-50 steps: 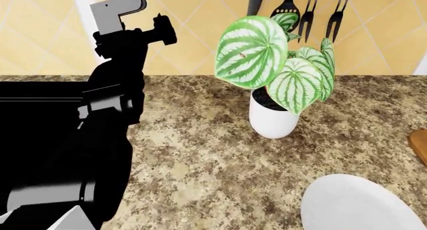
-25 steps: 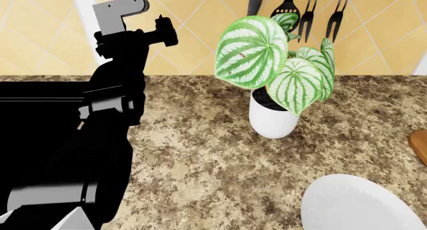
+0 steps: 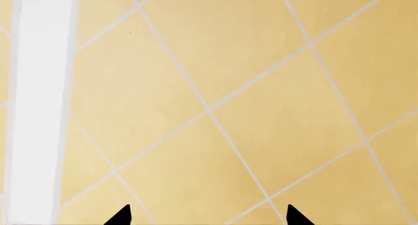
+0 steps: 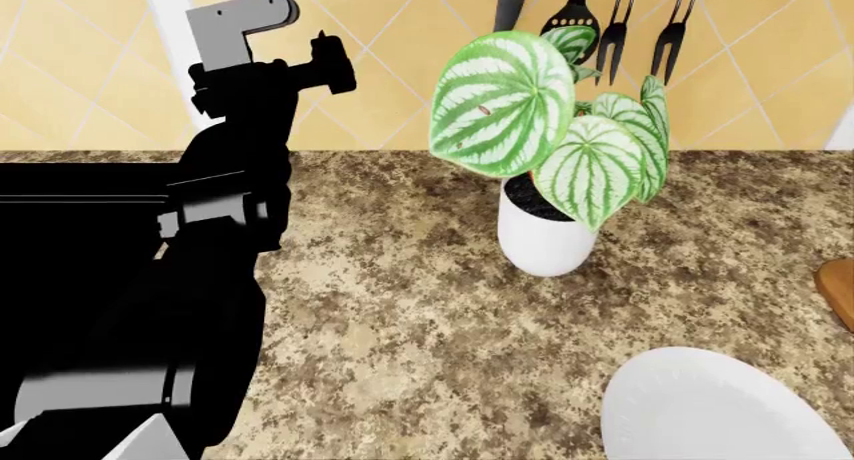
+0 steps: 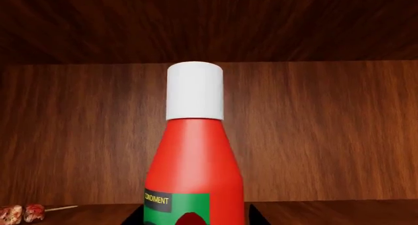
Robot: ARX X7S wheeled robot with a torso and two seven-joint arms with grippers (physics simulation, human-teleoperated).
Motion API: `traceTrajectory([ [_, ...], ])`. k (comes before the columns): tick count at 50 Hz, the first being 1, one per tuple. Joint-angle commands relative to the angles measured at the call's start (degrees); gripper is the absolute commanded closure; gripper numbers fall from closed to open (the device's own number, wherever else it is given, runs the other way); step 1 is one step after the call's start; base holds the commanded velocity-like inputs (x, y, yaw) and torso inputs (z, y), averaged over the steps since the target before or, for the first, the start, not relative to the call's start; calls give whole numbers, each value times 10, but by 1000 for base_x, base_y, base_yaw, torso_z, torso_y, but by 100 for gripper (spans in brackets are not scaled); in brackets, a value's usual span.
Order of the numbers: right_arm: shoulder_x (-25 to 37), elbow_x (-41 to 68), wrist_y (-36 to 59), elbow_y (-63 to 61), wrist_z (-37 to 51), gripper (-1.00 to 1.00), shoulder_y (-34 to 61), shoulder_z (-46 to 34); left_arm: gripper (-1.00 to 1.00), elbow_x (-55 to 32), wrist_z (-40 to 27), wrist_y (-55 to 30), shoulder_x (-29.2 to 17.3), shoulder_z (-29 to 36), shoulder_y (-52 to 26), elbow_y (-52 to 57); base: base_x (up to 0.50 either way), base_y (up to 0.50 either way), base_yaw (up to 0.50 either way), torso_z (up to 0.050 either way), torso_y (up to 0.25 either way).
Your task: Pick the shrimp from the plate and place it on the cutting board. Then pick the condiment bottle from the cabinet and place it next to the cutting board.
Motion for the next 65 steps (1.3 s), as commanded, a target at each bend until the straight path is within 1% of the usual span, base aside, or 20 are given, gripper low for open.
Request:
traceTrajectory([
  [1, -7, 29, 6, 36, -9, 100, -39, -24, -100, 1, -2, -1, 0, -1, 0, 0, 0, 0, 5, 0, 0],
  [8, 10, 39, -11, -35, -17, 100, -25, 1, -100, 2, -1, 2, 0, -3, 1, 0, 5, 0, 3, 0, 0],
  [15, 32, 33, 4, -147, -8, 100, 57, 17, -100, 2, -3, 1, 0, -1, 0, 0, 0, 0, 0, 0, 0],
  [19, 41, 53, 11, -205, 5, 100, 82, 35, -100, 1, -4, 2, 0, 2, 0, 0, 0, 0, 0, 0, 0],
  [28, 41, 80, 21, -244, 8, 100, 106, 51, -100, -2, -7, 2, 0, 8, 0, 0, 0, 0, 0, 0, 0],
  [37, 49, 142, 37, -286, 44, 100, 105, 71, -100, -1, -7, 4, 0, 11, 1, 0, 0, 0, 0, 0, 0],
  [45, 56, 190, 51, -310, 68, 100, 103, 77, -100, -2, -10, 5, 0, 18, 1, 0, -500, -105, 0, 0, 0],
  [65, 72, 204, 61, -350, 73, 100, 89, 85, -100, -5, -18, 5, 0, 26, 1, 0, -500, -304, 0, 0, 0],
])
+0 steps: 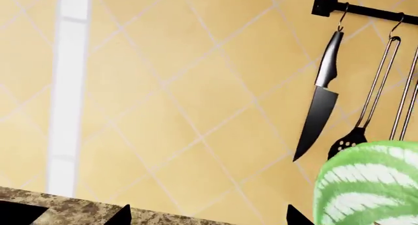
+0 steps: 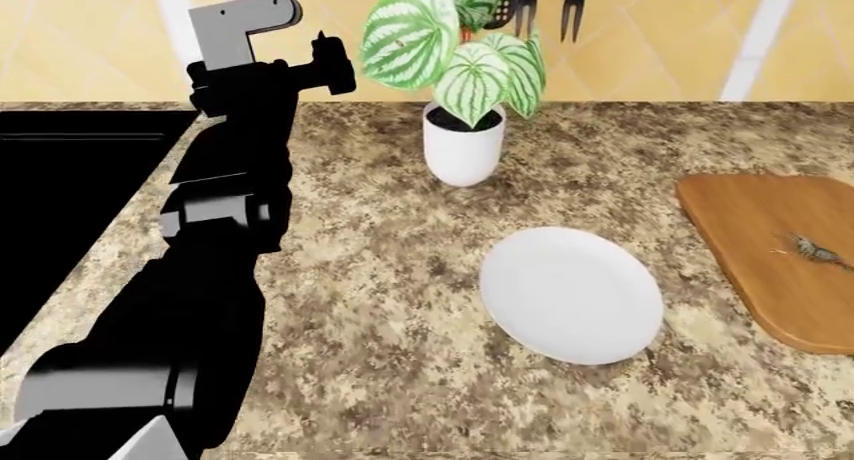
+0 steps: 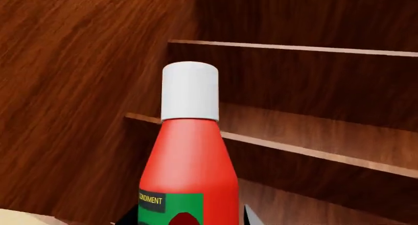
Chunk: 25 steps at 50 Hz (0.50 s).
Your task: Pick the shrimp from the plate and place it on the cutting board. Then pick the condiment bottle from the cabinet and place it next to the cutting board.
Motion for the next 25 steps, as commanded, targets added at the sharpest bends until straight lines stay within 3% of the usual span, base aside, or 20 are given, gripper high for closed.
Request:
traceTrajectory([
  [1, 9, -2, 11, -19, 5, 100, -5, 10, -100, -1, -4, 1, 0, 4, 0, 0, -500, -344, 0, 0, 0],
  [19, 14, 5, 8, -27, 21, 100, -29, 11, -100, 0, -3, 2, 0, -3, 1, 0, -500, -227, 0, 0, 0],
  [25, 40, 23, -5, -60, 48, 100, -84, 18, -100, 3, -2, 3, 0, -7, 2, 0, 0, 0, 0, 0, 0],
])
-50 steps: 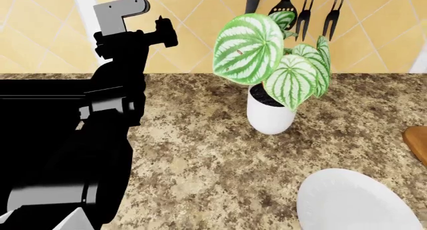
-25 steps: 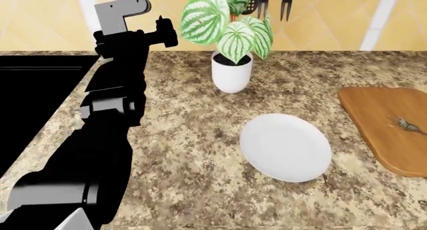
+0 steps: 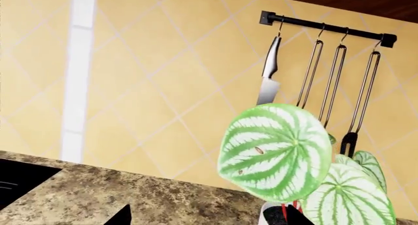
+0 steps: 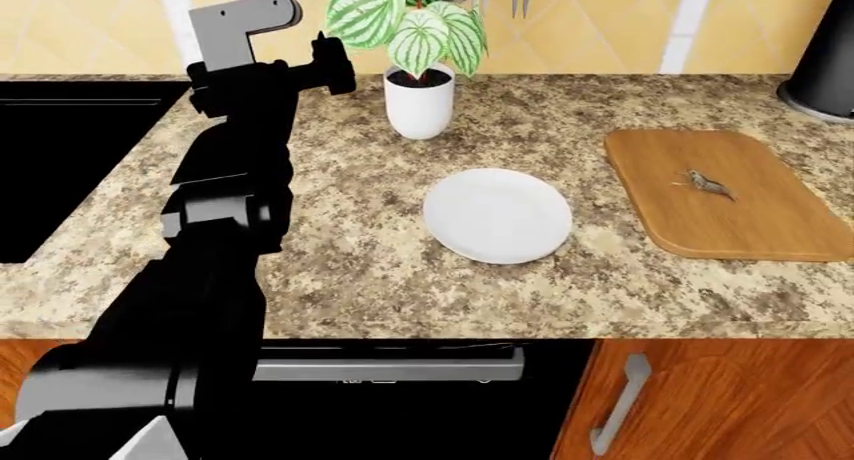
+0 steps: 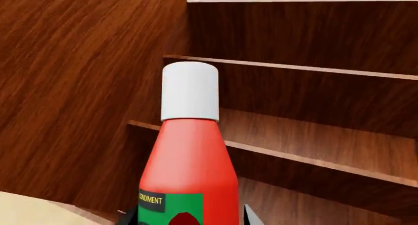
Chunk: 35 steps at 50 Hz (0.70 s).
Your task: Pick the shrimp from the plate and place it on the cutting board. Then pick the condiment bottle from the cabinet and place it next to the cutting board.
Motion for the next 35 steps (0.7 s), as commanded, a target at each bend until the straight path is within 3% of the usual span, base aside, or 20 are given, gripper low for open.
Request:
traceTrajectory([
  [1, 30, 14, -11, -41, 36, 100, -69, 11, -100, 3, 0, 2, 0, -6, 1, 0, 0, 0, 0, 0, 0],
  [14, 119, 29, -92, -225, 143, 100, -286, 44, -100, 3, -2, 1, 0, 0, 1, 0, 0, 0, 0, 0, 0],
  [25, 172, -89, -164, -314, 111, 100, -488, 91, -100, -5, -7, -6, 0, 31, 1, 0, 0, 0, 0, 0, 0],
  [35, 207, -144, -214, -339, 99, 100, -583, 131, -100, -10, -7, -4, 0, 47, 3, 0, 0, 0, 0, 0, 0],
])
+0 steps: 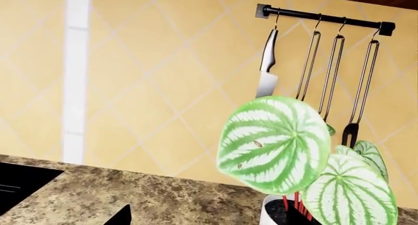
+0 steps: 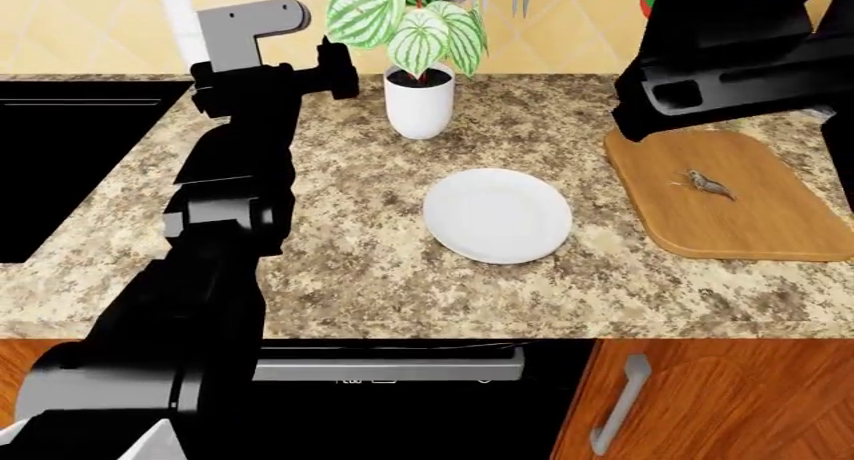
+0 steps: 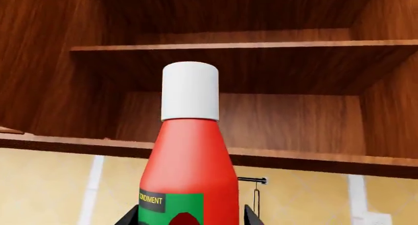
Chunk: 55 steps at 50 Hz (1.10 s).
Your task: Pick the shrimp from the plate and place it on the cutting board. Then pick the condiment bottle from the cabinet and place it next to the cutting board.
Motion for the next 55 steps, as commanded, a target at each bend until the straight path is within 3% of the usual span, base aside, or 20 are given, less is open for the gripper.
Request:
traceTrajectory([
  [1, 48, -71, -54, -50, -8, 100, -126, 53, -100, -5, -2, 0, 0, 17, 1, 0, 0, 0, 0, 0, 0],
  [38, 45, -353, -248, 9, -126, 100, -576, 71, -100, -9, -3, -2, 0, 25, 0, 0, 0, 0, 0, 0, 0],
  [55, -6, -440, -330, 98, -211, 100, -657, 44, -100, -9, -4, -1, 0, 28, 1, 0, 0, 0, 0, 0, 1],
])
